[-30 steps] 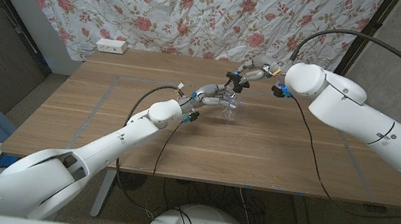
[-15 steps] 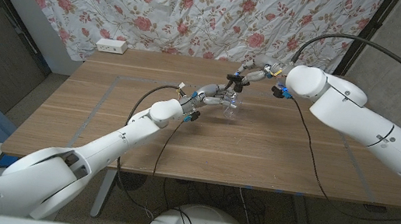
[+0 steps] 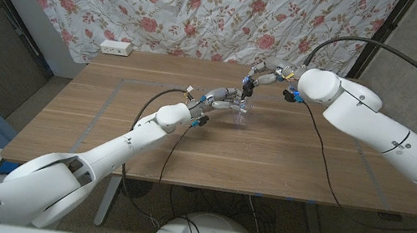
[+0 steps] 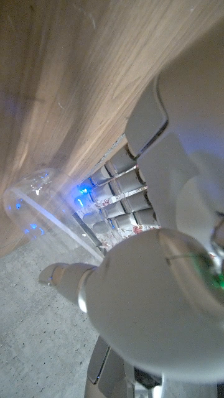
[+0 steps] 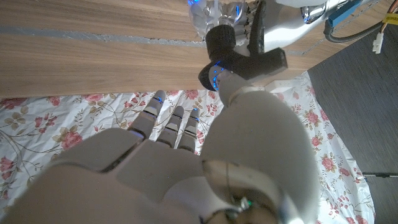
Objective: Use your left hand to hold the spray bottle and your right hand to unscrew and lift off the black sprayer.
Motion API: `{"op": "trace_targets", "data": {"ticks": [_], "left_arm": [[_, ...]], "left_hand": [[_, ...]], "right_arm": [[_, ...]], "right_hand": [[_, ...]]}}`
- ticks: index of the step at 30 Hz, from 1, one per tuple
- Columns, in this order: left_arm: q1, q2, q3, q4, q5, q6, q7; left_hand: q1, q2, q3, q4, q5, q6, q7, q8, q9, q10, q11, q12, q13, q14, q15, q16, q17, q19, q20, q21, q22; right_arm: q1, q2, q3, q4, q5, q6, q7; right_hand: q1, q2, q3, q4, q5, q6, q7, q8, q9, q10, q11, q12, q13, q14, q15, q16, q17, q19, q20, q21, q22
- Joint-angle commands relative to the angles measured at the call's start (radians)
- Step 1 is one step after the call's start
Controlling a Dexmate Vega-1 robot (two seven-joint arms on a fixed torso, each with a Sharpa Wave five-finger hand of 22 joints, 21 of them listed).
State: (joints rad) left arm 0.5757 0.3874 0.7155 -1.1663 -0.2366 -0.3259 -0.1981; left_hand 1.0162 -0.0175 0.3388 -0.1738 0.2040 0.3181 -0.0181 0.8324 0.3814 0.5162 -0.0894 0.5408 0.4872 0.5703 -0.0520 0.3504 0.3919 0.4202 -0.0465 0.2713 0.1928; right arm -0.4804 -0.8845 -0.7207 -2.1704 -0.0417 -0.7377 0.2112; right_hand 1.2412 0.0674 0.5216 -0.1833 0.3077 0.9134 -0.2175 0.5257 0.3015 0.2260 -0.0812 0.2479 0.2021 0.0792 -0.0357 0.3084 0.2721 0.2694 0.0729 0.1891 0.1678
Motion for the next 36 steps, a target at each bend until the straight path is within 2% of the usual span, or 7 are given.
{"op": "trace_targets", "data": {"ticks": [1, 9, 13, 20, 24, 36], "left_arm": [[0.0, -0.001, 0.002, -0.002, 0.001, 0.006, 0.005], [-0.003, -0.003, 0.003, 0.004, 0.002, 0.005, 0.005], [-0.003, -0.005, 0.003, 0.009, 0.001, 0.002, 0.006], [-0.001, -0.006, 0.002, 0.01, 0.0, 0.003, 0.008], [-0.001, -0.005, 0.002, 0.011, 0.0, 0.001, 0.008], [-0.004, -0.004, 0.003, 0.014, 0.001, -0.003, 0.004]], "left_hand": [[0.028, 0.107, 0.006, 0.003, 0.006, 0.033, -0.027, 0.135, 0.004, 0.101, -0.091, 0.008, 0.139, 0.007, -0.14, -0.004, 0.003, 0.007, 0.002, 0.007, 0.004], [0.028, 0.107, 0.005, 0.003, 0.006, 0.034, -0.028, 0.139, 0.001, 0.102, -0.09, 0.006, 0.141, 0.007, -0.141, -0.005, 0.006, 0.007, 0.002, 0.008, 0.004], [0.03, 0.108, 0.006, 0.002, 0.006, 0.031, -0.026, 0.14, -0.001, 0.102, -0.091, 0.005, 0.142, 0.008, -0.14, -0.006, 0.006, 0.007, 0.004, 0.008, 0.004], [0.03, 0.11, 0.006, 0.003, 0.006, 0.037, -0.028, 0.144, -0.002, 0.107, -0.091, 0.005, 0.144, 0.013, -0.14, -0.006, 0.007, 0.007, 0.004, 0.009, 0.004], [0.03, 0.11, 0.006, 0.003, 0.006, 0.039, -0.028, 0.146, -0.003, 0.108, -0.09, 0.005, 0.145, 0.012, -0.14, -0.008, 0.007, 0.008, 0.003, 0.009, 0.004], [0.032, 0.111, 0.007, 0.002, 0.006, 0.044, -0.03, 0.152, -0.006, 0.111, -0.091, 0.004, 0.147, 0.013, -0.142, -0.009, 0.008, 0.009, 0.002, 0.01, 0.004]], "right_arm": [[0.004, -0.004, 0.002, -0.003, -0.006, 0.005, 0.006], [0.007, -0.008, 0.004, -0.008, -0.008, 0.004, 0.013], [0.01, -0.006, 0.007, -0.006, 0.0, 0.004, 0.019], [0.021, -0.011, 0.005, -0.004, 0.002, 0.016, 0.036], [0.032, -0.013, 0.002, -0.001, 0.003, 0.022, 0.054], [0.027, -0.028, 0.037, -0.007, 0.028, 0.041, 0.066]], "right_hand": [[0.016, 0.0, -0.006, 0.001, 0.007, 0.031, 0.001, 0.016, 0.0, 0.01, -0.003, 0.003, 0.002, 0.008, -0.019, 0.007, 0.007, -0.002, -0.005, 0.002, 0.003], [0.022, 0.003, -0.011, 0.002, 0.009, 0.042, -0.001, 0.018, -0.003, 0.014, -0.002, 0.003, 0.003, 0.007, -0.02, 0.01, 0.011, -0.003, -0.005, 0.003, 0.003], [0.028, 0.004, -0.013, 0.002, 0.012, 0.029, -0.002, 0.01, -0.007, 0.013, -0.003, 0.001, 0.003, 0.006, -0.02, 0.011, 0.014, -0.007, -0.004, 0.001, 0.003], [0.043, 0.004, -0.021, 0.0, 0.017, -0.008, -0.002, -0.014, -0.018, 0.001, 0.001, -0.007, 0.003, -0.008, -0.014, 0.01, 0.019, -0.018, 0.0, -0.001, 0.003], [0.053, 0.006, -0.026, 0.001, 0.022, -0.031, -0.003, -0.031, -0.027, -0.016, -0.01, -0.015, 0.003, -0.022, -0.013, 0.006, 0.023, -0.033, -0.003, -0.004, 0.003], [0.073, 0.006, -0.038, 0.001, 0.031, -0.071, -0.003, -0.068, -0.048, -0.041, -0.014, -0.026, 0.003, -0.055, -0.004, -0.006, 0.026, -0.06, -0.003, -0.006, 0.003]]}}
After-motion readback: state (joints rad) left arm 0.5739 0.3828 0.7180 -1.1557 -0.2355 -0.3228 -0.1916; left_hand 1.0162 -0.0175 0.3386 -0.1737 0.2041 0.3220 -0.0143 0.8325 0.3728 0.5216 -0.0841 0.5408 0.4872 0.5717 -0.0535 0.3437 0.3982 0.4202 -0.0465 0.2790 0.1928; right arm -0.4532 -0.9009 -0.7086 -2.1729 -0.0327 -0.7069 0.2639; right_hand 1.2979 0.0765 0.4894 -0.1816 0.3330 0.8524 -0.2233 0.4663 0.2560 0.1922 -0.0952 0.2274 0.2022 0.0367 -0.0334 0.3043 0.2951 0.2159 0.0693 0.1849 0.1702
